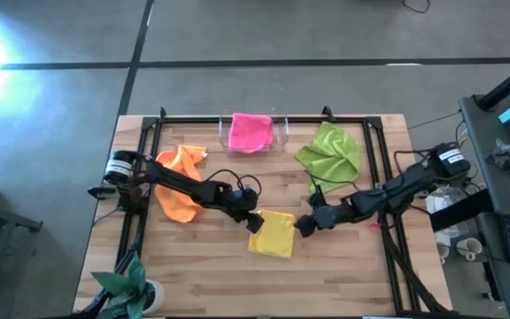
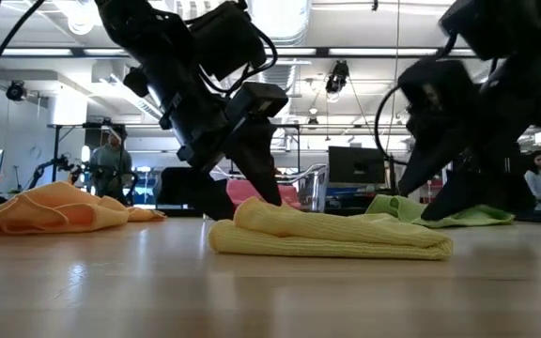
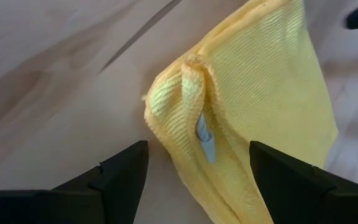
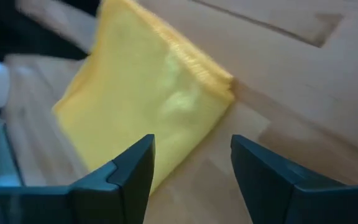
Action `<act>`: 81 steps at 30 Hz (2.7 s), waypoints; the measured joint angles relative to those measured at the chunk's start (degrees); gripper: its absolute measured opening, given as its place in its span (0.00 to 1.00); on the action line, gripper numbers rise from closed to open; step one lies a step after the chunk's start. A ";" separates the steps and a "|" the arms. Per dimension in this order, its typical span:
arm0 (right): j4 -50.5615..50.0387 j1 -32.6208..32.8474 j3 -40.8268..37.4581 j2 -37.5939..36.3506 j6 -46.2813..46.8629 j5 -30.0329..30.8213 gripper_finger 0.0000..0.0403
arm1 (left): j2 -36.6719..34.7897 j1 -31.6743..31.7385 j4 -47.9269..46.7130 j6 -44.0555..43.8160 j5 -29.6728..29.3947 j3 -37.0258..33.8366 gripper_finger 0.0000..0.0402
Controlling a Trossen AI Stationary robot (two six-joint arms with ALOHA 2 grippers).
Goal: Fold microfiber towels
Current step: Put the folded yellow microfiber cloth into the transparent bin
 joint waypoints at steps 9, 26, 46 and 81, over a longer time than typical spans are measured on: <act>7.77 -1.78 0.11 6.61 1.73 0.10 0.50 | 2.58 0.09 2.95 -0.06 0.22 0.10 0.66; 10.20 -3.06 0.09 8.35 1.47 -0.20 0.32 | 6.72 0.08 9.60 0.27 -0.11 0.11 0.56; 4.48 -3.58 6.34 8.57 -9.32 2.33 0.02 | 6.15 0.08 12.79 5.12 -1.66 0.35 0.03; -12.20 -30.45 29.79 5.96 -44.65 -5.19 0.02 | -15.68 16.18 -5.20 21.55 -16.68 0.62 0.04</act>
